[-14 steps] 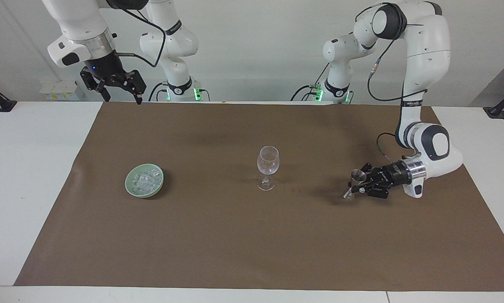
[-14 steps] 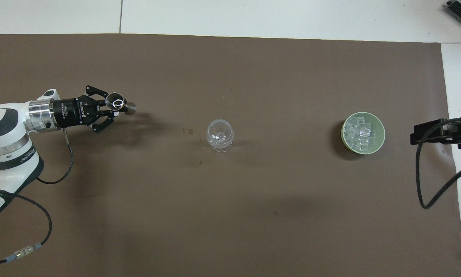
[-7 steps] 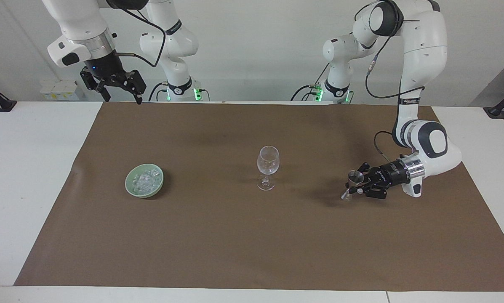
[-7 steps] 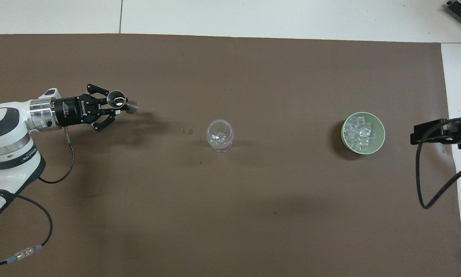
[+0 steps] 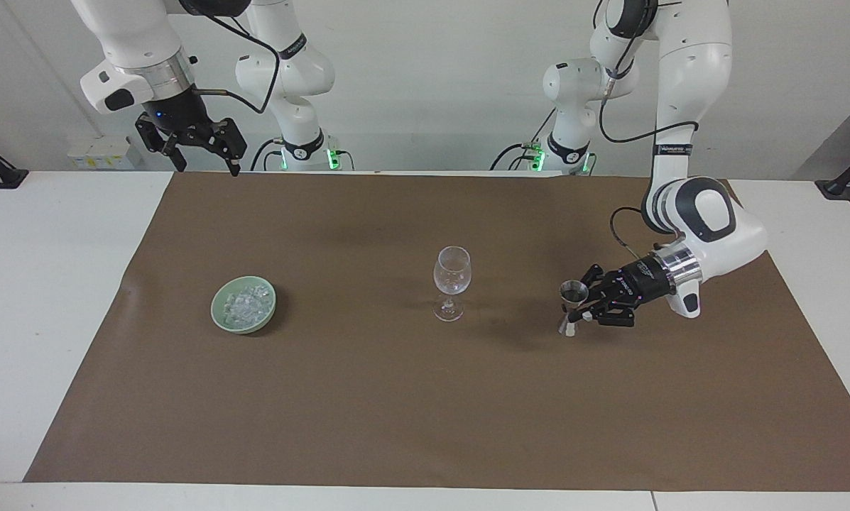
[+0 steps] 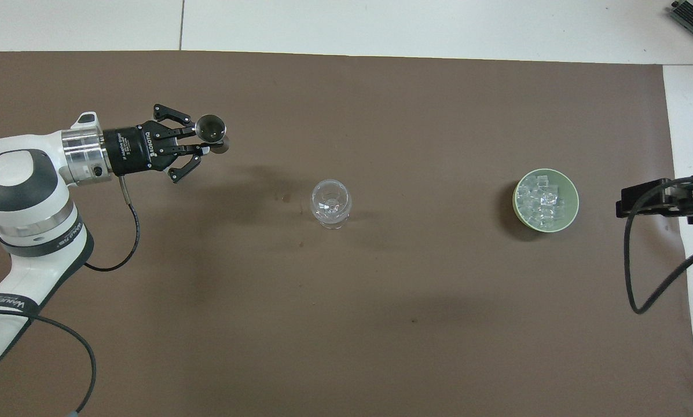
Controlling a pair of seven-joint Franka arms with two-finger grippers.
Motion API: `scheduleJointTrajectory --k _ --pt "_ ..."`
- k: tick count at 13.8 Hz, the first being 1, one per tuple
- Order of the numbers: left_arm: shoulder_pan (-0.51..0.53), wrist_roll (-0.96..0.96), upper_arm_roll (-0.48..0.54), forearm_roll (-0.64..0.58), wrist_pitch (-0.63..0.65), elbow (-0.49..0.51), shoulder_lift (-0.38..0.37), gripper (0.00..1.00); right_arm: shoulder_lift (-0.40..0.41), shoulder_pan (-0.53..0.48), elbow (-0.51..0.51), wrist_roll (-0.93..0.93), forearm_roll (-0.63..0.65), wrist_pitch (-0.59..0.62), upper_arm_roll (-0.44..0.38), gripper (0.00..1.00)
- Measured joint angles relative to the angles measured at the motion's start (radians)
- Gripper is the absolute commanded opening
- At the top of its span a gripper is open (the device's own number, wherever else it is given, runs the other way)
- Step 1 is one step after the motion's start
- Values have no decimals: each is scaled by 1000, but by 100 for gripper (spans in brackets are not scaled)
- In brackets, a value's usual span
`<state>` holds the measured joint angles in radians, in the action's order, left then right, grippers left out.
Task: Pour wine and add ice with both arms
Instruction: 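Carry the silver cup over the clear wine glass with the left gripper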
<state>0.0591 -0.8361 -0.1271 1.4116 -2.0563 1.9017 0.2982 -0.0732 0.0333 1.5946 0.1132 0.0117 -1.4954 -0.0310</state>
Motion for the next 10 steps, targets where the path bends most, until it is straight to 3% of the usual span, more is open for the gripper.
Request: scheduleJointTrajectory --k 4,10 --pt "-80 -12 -1 26 -109 62 -81 0 21 -5 0 0 0 -3 -3 100" --pt "-153 -12 0 27 -223 115 -133 0 32 -20 0 0 0 -54 -11 100"
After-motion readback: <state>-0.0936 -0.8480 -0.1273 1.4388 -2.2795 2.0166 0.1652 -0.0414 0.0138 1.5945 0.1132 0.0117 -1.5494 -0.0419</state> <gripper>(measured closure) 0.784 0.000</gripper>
